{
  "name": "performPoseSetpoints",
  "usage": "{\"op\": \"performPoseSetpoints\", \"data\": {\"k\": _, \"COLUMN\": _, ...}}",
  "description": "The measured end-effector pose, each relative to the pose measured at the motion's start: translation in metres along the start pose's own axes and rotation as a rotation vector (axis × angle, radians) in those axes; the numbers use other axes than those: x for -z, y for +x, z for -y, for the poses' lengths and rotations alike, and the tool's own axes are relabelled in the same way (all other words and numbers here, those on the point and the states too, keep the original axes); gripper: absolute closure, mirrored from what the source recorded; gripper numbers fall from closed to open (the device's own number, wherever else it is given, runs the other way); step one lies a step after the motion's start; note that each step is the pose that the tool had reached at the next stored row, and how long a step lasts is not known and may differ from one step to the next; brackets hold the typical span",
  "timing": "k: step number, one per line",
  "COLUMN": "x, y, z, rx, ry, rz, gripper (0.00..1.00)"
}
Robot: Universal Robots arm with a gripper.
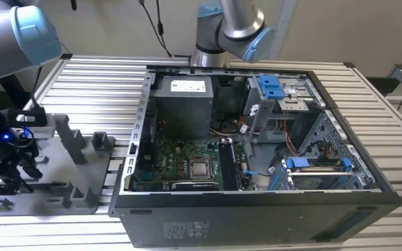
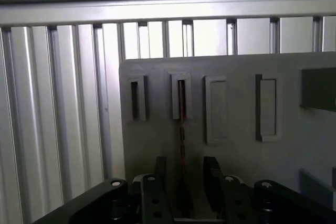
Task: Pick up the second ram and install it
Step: 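Pick up the second ram and move it above second insertion slot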
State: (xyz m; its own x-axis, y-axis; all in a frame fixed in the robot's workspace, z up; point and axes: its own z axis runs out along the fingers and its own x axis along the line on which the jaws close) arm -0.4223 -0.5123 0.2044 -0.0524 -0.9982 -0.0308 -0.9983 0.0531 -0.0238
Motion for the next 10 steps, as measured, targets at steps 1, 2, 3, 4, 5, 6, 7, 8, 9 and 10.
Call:
{"op": "performPoseSetpoints", "data": {"k": 1, "x": -0.0017, "y": 0.0001, "z": -0.0005, "rx": 0.002, "ry": 0.0014, "rz": -0.0001, "gripper": 0.58}}
{"op": "performPoseSetpoints", "data": {"k": 2, "x": -0.0035, "y": 0.0001, "z": -0.0010, "rx": 0.003, "ry": 0.0041, "rz": 0.0002, "gripper": 0.58}}
{"op": "performPoseSetpoints", "data": {"k": 3, "x": -0.0052, "y": 0.0002, "z": -0.0013, "rx": 0.004, "ry": 0.0076, "rz": 0.0006, "gripper": 0.58}}
{"op": "performPoseSetpoints", "data": {"k": 4, "x": -0.0067, "y": 0.0003, "z": -0.0017, "rx": 0.005, "ry": 0.0109, "rz": 0.0007, "gripper": 0.58}}
{"op": "performPoseSetpoints", "data": {"k": 5, "x": -0.0082, "y": 0.0004, "z": -0.0019, "rx": 0.006, "ry": 0.0133, "rz": 0.0010, "gripper": 0.58}}
{"op": "performPoseSetpoints", "data": {"k": 6, "x": -0.0095, "y": 0.0004, "z": -0.0020, "rx": 0.007, "ry": 0.0149, "rz": 0.0011, "gripper": 0.58}}
{"op": "performPoseSetpoints", "data": {"k": 7, "x": -0.0102, "y": 0.0005, "z": -0.0020, "rx": 0.007, "ry": 0.0159, "rz": 0.0014, "gripper": 0.58}}
{"op": "performPoseSetpoints", "data": {"k": 8, "x": -0.0102, "y": 0.0005, "z": -0.0021, "rx": 0.007, "ry": 0.0159, "rz": 0.0014, "gripper": 0.58}}
{"op": "performPoseSetpoints", "data": {"k": 9, "x": -0.0102, "y": 0.0004, "z": -0.0021, "rx": 0.007, "ry": 0.0160, "rz": 0.0014, "gripper": 0.58}}
{"op": "performPoseSetpoints", "data": {"k": 10, "x": -0.0102, "y": 0.0004, "z": -0.0021, "rx": 0.007, "ry": 0.0159, "rz": 0.0013, "gripper": 0.58}}
